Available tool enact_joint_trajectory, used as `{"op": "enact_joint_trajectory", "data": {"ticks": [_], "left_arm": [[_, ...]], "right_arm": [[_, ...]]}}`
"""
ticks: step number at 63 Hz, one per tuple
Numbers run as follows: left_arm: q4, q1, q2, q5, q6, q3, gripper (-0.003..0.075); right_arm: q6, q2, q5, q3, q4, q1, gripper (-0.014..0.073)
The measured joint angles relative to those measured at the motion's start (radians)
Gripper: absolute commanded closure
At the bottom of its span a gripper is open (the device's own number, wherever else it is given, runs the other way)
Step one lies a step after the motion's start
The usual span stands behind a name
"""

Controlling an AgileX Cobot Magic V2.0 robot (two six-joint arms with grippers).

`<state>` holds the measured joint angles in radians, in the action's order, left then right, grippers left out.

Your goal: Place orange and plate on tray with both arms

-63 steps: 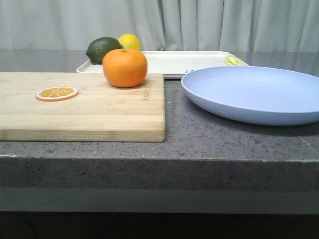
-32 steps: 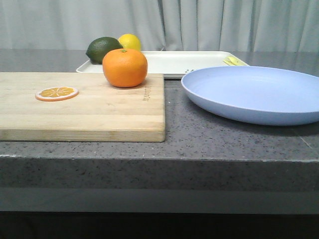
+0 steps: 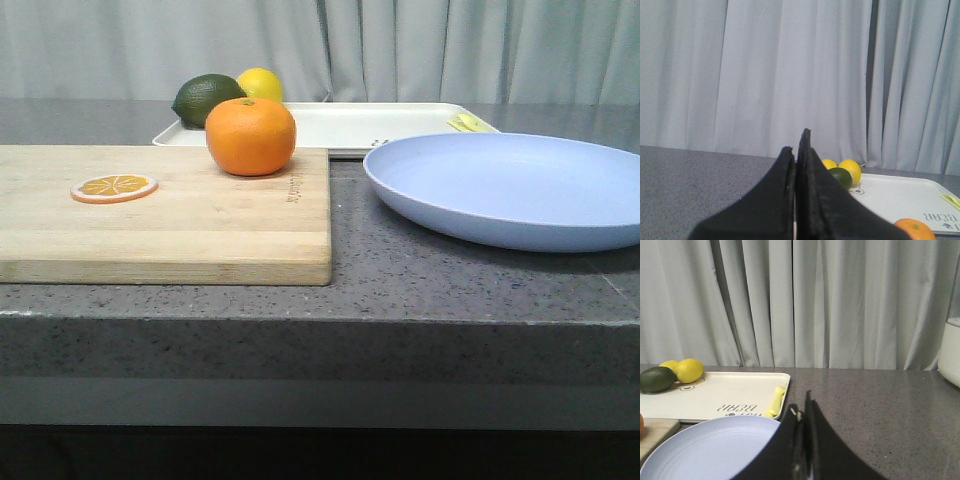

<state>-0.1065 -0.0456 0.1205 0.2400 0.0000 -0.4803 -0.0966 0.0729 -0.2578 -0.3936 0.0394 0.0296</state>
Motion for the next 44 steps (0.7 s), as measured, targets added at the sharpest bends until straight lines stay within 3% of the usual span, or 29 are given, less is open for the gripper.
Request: {"op": "enact_joint_trajectory", "data": {"ticks": [18, 44], "left_arm": [[-0.002, 0.0, 0.263, 0.324, 0.0, -0.315, 0.074], [-0.015, 0.0, 0.345, 0.388, 0.0, -0.328, 0.074]], "right_arm": [[0.0, 0.25, -0.256, -0.248, 0.0, 0.0, 0.0659], [0.0, 0.44, -0.338, -0.259, 0.0, 0.0, 0.0659]]}}
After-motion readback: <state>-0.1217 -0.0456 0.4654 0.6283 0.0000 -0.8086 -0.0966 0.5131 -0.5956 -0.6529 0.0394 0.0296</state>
